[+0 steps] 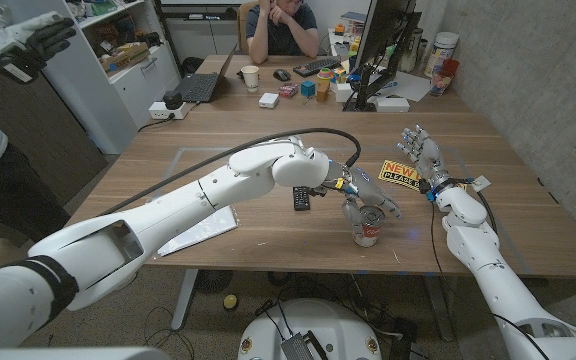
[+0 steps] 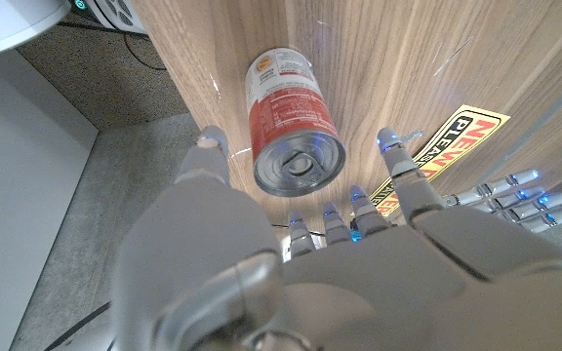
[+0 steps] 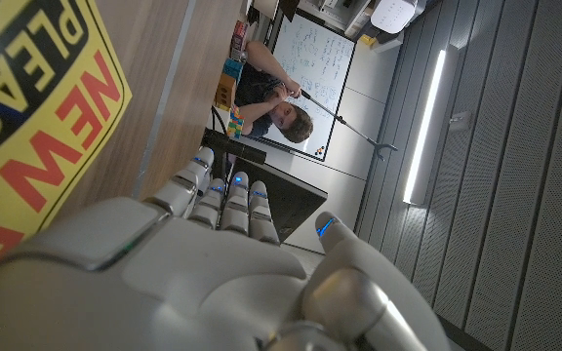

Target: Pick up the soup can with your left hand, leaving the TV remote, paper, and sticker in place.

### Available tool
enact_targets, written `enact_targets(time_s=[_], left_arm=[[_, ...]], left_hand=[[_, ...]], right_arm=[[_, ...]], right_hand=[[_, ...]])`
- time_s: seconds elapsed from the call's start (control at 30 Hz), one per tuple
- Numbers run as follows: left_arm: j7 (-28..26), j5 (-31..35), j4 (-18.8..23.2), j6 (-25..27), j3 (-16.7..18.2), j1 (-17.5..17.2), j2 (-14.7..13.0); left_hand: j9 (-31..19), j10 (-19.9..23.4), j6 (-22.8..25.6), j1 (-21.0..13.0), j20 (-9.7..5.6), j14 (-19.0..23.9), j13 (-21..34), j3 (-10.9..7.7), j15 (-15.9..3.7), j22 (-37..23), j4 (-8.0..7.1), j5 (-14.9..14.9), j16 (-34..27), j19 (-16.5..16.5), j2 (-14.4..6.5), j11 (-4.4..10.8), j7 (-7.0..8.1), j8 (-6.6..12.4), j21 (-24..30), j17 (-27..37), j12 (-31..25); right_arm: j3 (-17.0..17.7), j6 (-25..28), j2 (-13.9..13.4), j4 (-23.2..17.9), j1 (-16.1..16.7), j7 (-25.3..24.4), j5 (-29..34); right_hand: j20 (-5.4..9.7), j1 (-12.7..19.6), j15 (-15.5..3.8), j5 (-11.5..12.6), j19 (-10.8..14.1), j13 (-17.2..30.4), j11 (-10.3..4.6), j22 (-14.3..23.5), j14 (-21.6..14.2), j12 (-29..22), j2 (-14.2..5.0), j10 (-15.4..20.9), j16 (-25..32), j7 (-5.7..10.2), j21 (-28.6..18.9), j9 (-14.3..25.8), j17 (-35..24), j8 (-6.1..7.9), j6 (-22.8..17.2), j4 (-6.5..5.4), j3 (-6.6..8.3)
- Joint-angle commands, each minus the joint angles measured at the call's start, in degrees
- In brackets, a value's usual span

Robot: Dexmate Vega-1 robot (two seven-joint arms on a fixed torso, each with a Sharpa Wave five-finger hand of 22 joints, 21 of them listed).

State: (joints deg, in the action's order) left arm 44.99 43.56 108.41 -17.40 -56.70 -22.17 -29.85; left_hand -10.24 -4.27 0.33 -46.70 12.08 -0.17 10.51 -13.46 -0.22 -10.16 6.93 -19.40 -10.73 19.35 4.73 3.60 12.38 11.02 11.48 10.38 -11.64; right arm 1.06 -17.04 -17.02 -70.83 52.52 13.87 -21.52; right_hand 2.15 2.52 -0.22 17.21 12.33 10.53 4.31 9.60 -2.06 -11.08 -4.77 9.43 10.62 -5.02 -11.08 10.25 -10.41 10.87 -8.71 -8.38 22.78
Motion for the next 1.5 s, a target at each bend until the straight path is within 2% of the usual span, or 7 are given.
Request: enact_targets(time_s=[0.03,0.5,0.87,0.97,1.13,1.3,1.5], left_arm=[[-0.6,0.7,-1.7,-0.5,-1.0,0.2,0.3],[-2.9,2.2,-4.1,-2.0,-2.3,0.2,0.7],[-5.8,3.6,-5.2,-2.8,-2.3,-0.3,0.7],[-6.5,3.8,-5.6,-3.0,-2.3,-0.4,0.8],[-8.6,4.1,-6.4,-3.3,-2.2,-0.9,1.0],[-9.7,4.1,-7.1,-3.0,-2.1,-1.1,1.2],[-10.1,3.7,-8.1,-3.0,-2.3,-1.0,1.6]], left_hand=[[-0.3,0.1,0.7,-0.2,0.16,0.1,0.3,0.32,-0.21,-0.1,0.02,0.4,-0.3,0.7,-0.9,0.07,0.25,0.15,0.3,0.2,-0.2],[-0.4,1.1,1.6,-1.6,-0.05,1.4,0.3,0.52,0.23,-0.2,0.3,1.1,-0.6,2.7,-1.6,0.07,0.25,0.3,0.8,0.1,-0.5],[-0.5,4.4,6.8,-8.8,-0.48,6.9,0.3,0.93,1.38,-0.5,1.59,3.6,-1.3,18.8,-4.3,-0.33,0.2,0.94,5.4,0.3,-1.1],[-0.6,4.7,8.1,-10.4,-2.14,8.1,0.3,0.77,1.24,-0.3,1.73,3.9,-1.5,21.3,-5.2,-0.61,0.21,1.07,6.0,0.4,-1.0],[-0.7,8.8,19.1,-16.9,-9.66,13.4,0.4,0.24,-1.21,-0.1,2.23,5.8,-2.7,27.7,-7.8,-0.89,-0.14,3.27,6.9,1.0,-1.7],[-0.5,12.0,29.4,-19.7,-15.56,16.8,0.3,1.27,-3.88,0.1,1.71,7.3,-3.5,31.0,-8.4,-1.38,-9.53,4.45,6.8,1.7,-1.9],[-0.5,13.4,34.1,-20.6,-18.26,18.5,0.3,1.79,-5.42,0.2,1.64,7.8,-3.9,32.1,-8.6,-1.98,-14.92,4.57,6.4,2.1,-1.9]], right_arm=[[0.1,-0.5,0.1,1.3,-0.6,1.0,-0.3],[0.2,-0.7,0.3,2.8,-1.5,1.4,-0.2],[0.1,-1.0,0.3,4.2,-2.5,1.5,0.2],[0.1,-1.1,0.3,4.5,-2.7,1.5,0.3],[0.2,-1.2,0.3,5.2,-3.1,1.6,0.3],[0.2,-1.5,0.3,5.9,-3.5,1.8,0.4],[0.0,-1.6,0.3,6.7,-4.1,1.8,0.6]], right_hand=[[0.39,0.7,0.02,0.6,0.4,0.3,-0.03,0.2,-0.6,-0.2,-1.84,0.6,0.3,0.04,-0.2,0.1,-0.1,0.08,-0.5,0.1,-0.21],[0.38,0.8,0.53,0.6,0.7,0.3,0.16,0.2,-1.1,-0.3,-1.84,1.1,0.4,-0.15,-0.3,0.1,-0.1,0.15,-0.7,0.16,-0.21],[0.29,0.8,0.76,0.6,0.9,0.3,0.23,0.2,-1.3,-0.3,-1.86,1.2,0.4,-0.28,-0.3,0.1,-0.1,0.2,-1.0,0.18,-0.22],[0.3,0.8,0.71,0.6,0.9,0.3,0.16,0.2,-1.4,-0.3,-1.86,1.3,0.4,-0.29,-0.3,0.1,-0.1,0.19,-1.0,0.19,-0.22],[0.28,0.8,0.81,0.6,0.9,0.3,0.22,0.2,-1.5,-0.4,-1.87,1.4,0.4,-0.4,-0.3,0.1,-0.1,0.2,-1.1,0.19,-0.23],[0.26,0.9,0.85,0.6,1.0,0.3,0.15,0.2,-1.6,-0.3,-1.87,1.4,0.4,-0.39,-0.3,0.1,-0.1,0.2,-1.1,0.2,-0.24],[0.25,0.9,0.95,0.6,1.1,0.3,0.15,0.2,-1.8,-0.3,-1.87,1.4,0.4,-0.35,-0.3,0.1,-0.1,0.19,-1.2,0.19,-0.25]])
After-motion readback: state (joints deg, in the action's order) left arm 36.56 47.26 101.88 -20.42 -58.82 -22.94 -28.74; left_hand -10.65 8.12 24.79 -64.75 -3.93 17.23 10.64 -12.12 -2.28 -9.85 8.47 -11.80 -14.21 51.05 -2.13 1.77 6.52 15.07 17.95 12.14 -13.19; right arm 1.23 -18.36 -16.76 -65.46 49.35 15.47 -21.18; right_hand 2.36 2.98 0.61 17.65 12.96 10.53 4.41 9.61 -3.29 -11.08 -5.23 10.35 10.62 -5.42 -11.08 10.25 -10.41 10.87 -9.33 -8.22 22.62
